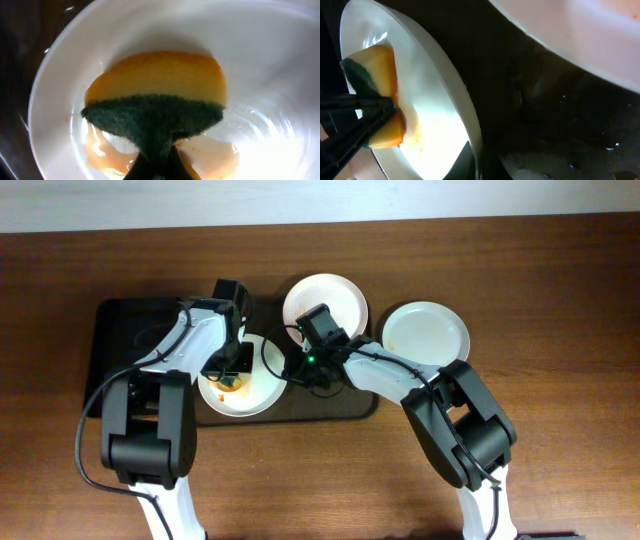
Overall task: Clean dirty plates on tray and stack at the side
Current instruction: 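Scrub the lower plate with the sponge in the left gripper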
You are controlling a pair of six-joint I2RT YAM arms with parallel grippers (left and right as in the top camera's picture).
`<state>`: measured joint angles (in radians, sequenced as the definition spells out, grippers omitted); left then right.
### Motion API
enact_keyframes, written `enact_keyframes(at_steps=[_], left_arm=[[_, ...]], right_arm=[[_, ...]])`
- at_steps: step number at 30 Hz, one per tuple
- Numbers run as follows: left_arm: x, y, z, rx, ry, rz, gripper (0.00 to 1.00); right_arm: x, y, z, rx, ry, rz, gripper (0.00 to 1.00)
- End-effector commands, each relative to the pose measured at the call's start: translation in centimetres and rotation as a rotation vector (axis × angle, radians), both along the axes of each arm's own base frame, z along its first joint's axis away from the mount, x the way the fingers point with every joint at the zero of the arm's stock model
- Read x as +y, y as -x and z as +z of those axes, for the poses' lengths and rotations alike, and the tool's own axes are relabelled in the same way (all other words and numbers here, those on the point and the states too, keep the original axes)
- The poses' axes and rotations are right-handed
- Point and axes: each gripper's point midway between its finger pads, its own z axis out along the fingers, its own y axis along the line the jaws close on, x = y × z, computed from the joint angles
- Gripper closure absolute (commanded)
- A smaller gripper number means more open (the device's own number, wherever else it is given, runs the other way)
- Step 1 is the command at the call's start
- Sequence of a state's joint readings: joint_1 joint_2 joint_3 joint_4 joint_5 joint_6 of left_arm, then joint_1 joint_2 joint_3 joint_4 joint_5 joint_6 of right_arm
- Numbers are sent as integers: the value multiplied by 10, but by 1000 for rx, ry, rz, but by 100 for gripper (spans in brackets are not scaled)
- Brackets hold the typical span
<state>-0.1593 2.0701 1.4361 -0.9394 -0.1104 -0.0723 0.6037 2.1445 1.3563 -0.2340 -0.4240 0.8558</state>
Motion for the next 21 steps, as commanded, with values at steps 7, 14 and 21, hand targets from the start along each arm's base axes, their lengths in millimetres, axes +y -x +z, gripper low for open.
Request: enact_keyframes(at_steps=[7, 14, 21], left_arm=[[52, 62, -17, 278, -237, -86, 99], [1, 46, -67, 125, 39, -170, 100], [-80, 59, -66, 78, 524, -418, 99]], right_arm=[[-20, -2, -25, 61, 38, -48, 96], [-19, -1, -25, 64, 33, -45, 96], [-20, -2, -25, 64, 33, -46, 96]])
